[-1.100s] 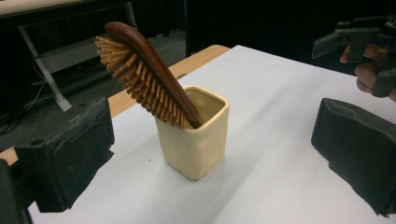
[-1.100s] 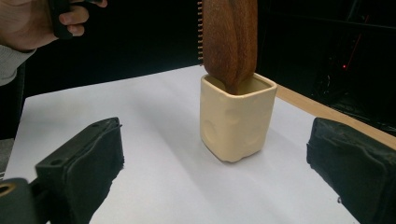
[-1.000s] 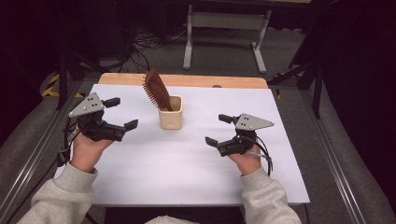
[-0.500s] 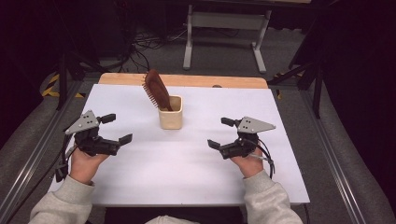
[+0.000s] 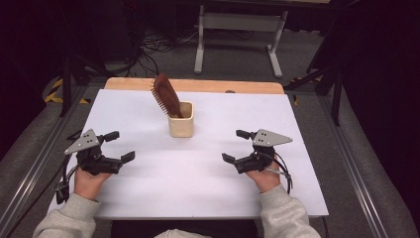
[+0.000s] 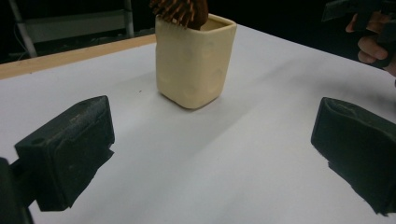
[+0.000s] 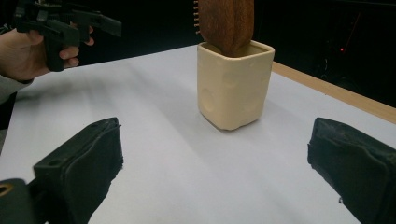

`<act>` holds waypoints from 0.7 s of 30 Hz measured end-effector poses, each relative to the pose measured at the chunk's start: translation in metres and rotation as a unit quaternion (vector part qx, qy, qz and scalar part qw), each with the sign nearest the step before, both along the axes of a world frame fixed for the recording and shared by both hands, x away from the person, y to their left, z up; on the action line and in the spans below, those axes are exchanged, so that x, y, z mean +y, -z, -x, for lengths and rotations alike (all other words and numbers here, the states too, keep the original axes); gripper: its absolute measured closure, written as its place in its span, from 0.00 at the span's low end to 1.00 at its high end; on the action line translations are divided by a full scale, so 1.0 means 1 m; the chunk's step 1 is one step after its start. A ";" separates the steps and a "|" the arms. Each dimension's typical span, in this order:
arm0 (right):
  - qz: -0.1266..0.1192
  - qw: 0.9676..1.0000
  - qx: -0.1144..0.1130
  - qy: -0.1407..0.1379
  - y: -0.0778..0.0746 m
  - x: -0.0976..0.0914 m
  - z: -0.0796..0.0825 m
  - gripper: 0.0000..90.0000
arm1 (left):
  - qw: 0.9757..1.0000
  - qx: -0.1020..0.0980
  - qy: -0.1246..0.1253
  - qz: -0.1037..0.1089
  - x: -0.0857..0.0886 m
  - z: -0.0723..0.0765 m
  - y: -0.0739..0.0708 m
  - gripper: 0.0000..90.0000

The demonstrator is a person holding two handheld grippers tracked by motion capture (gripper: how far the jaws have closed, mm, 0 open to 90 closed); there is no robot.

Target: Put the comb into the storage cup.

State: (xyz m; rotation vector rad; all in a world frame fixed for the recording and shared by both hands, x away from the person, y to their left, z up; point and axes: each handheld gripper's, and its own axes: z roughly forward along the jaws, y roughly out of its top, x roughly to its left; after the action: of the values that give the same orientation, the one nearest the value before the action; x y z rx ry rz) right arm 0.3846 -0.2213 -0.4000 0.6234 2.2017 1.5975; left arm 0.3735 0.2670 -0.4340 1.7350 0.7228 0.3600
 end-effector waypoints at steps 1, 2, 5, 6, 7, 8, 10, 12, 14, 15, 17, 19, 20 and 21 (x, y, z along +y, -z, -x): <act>-0.001 1.000 0.001 0.000 0.001 0.000 0.000 0.04 | 1.000 0.002 0.000 -0.001 0.000 0.000 0.003 0.00; -0.001 1.000 0.002 -0.001 0.002 -0.001 0.000 0.04 | 1.000 0.004 0.001 -0.004 0.001 0.000 0.005 0.00; 0.000 1.000 0.004 -0.001 0.005 -0.001 0.001 0.04 | 1.000 0.003 0.001 0.000 0.002 0.001 0.012 0.00; 0.002 1.000 0.005 0.000 0.006 -0.002 0.001 0.04 | 1.000 0.005 0.001 0.000 0.003 0.001 0.014 0.00; 0.002 1.000 0.006 0.000 0.008 -0.002 0.002 0.03 | 1.000 0.004 0.002 0.000 0.003 0.002 0.016 0.00; 0.002 1.000 0.006 0.000 0.008 -0.002 0.002 0.03 | 1.000 0.003 0.003 -0.001 0.003 0.003 0.018 0.00; 0.004 1.000 0.004 0.000 0.011 -0.002 0.003 0.03 | 1.000 0.003 0.004 -0.014 0.002 0.004 0.021 0.00; 0.002 1.000 0.007 0.000 0.014 -0.002 0.004 0.03 | 1.000 0.004 0.005 -0.011 0.002 0.005 0.025 0.00; 0.002 1.000 0.012 0.000 0.017 -0.003 0.005 0.03 | 1.000 0.002 0.006 -0.011 0.002 0.005 0.028 0.00; 0.003 1.000 0.013 0.002 0.019 -0.003 0.005 0.03 | 1.000 -0.001 0.006 -0.016 0.002 0.005 0.029 0.00; -0.001 1.000 0.015 0.004 0.023 -0.004 0.005 0.03 | 1.000 -0.002 0.004 -0.019 0.002 0.004 0.029 0.00; -0.002 1.000 0.013 0.008 0.026 -0.005 0.006 0.02 | 1.000 -0.007 0.001 -0.017 0.003 0.004 0.029 0.00; 0.001 1.000 0.013 0.008 0.028 -0.004 0.006 0.02 | 1.000 -0.006 0.000 -0.018 0.004 0.004 0.029 0.00; 0.002 1.000 0.015 0.009 0.029 -0.004 0.006 0.02 | 1.000 -0.005 0.000 -0.018 0.004 0.004 0.029 0.00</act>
State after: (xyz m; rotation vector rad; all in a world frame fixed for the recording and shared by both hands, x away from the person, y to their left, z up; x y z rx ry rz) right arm 0.3784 -0.2253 -0.4287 0.6691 2.2143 1.5846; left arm 0.3700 0.2708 -0.4629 1.7665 0.7134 0.3836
